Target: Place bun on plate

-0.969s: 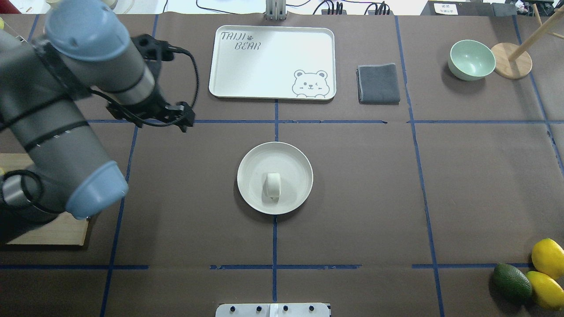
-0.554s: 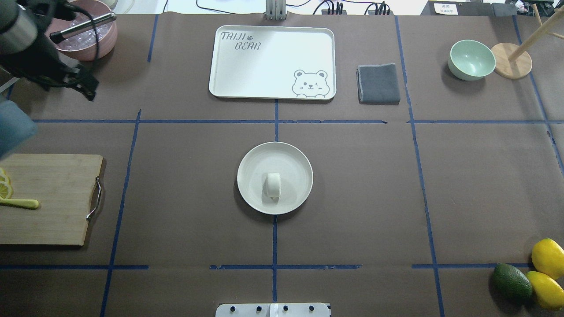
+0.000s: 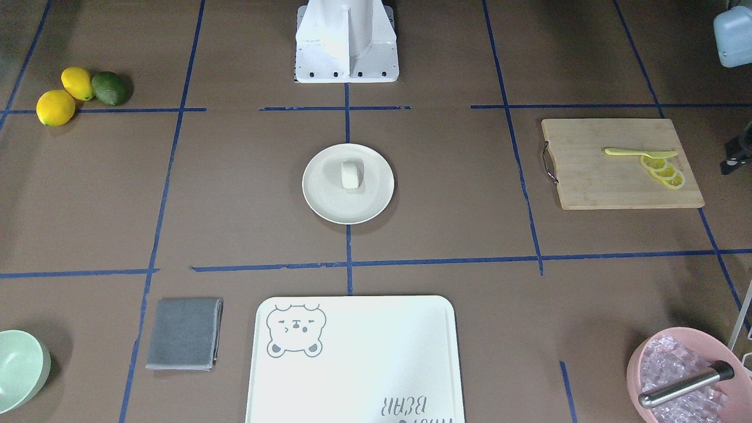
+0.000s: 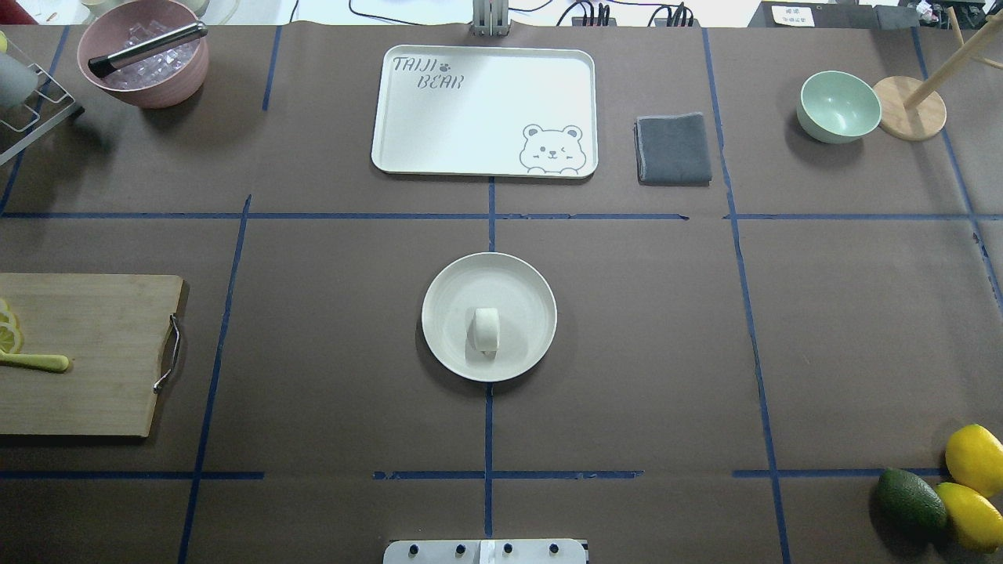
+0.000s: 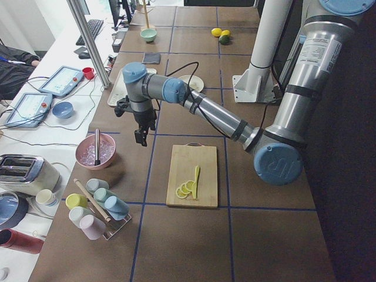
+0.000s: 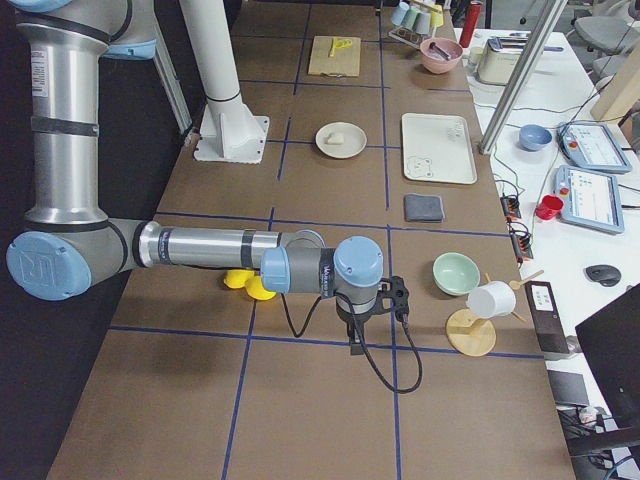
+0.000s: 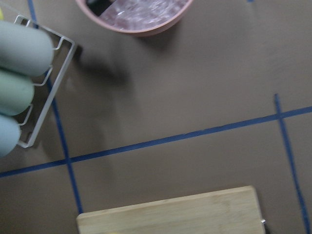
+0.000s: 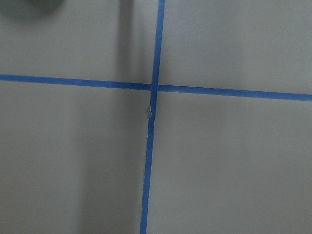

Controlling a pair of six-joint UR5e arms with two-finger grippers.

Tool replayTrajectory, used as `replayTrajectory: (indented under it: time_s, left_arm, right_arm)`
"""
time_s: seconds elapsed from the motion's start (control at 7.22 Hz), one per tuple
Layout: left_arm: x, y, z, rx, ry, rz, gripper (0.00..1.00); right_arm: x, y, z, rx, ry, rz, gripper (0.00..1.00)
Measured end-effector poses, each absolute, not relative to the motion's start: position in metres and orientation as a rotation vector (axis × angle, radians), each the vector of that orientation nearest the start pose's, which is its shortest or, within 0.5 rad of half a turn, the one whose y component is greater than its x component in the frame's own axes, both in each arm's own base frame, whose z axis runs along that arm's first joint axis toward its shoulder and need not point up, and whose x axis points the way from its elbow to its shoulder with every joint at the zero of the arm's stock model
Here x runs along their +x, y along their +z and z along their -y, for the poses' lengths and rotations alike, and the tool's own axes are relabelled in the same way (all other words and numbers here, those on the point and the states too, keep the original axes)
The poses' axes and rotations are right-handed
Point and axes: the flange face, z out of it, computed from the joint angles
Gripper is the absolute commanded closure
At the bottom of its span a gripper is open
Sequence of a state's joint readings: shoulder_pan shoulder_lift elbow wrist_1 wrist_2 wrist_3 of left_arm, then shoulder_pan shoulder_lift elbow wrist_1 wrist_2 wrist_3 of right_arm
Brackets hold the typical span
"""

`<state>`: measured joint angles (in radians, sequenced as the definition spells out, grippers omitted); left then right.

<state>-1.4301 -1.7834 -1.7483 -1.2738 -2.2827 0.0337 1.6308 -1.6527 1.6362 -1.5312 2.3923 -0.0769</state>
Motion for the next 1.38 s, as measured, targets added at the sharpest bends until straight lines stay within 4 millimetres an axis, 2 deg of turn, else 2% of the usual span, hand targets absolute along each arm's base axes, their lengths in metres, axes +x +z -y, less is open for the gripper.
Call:
replayTrajectory:
  time_s: [0.28, 0.42, 0.55, 0.83, 1.38]
  left_arm:
    - [-0.041, 0.576, 0.53, 0.049, 0.158, -0.73, 0.0]
    - [-0.058, 0.613, 0.511, 0.046, 0.141, -0.755, 0.0]
    - [-0.064, 0.637, 0.498, 0.034, 0.12, -0.785, 0.0]
    - [-0.071, 0.657, 0.483, 0.012, 0.078, -0.808, 0.0]
    - [-0.1, 0.657, 0.477, 0.044, 0.009, -0.811, 0.0]
  right_arm:
    - [0.092, 0.655, 0.454, 0.073, 0.014, 0.825, 0.0]
    - [0.092, 0.654, 0.455, 0.073, 0.02, 0.826, 0.0]
    - [0.092, 0.653, 0.455, 0.074, 0.022, 0.826, 0.0]
    - [0.092, 0.651, 0.457, 0.077, 0.021, 0.825, 0.0]
    - [0.092, 0.651, 0.458, 0.079, 0.02, 0.824, 0.0]
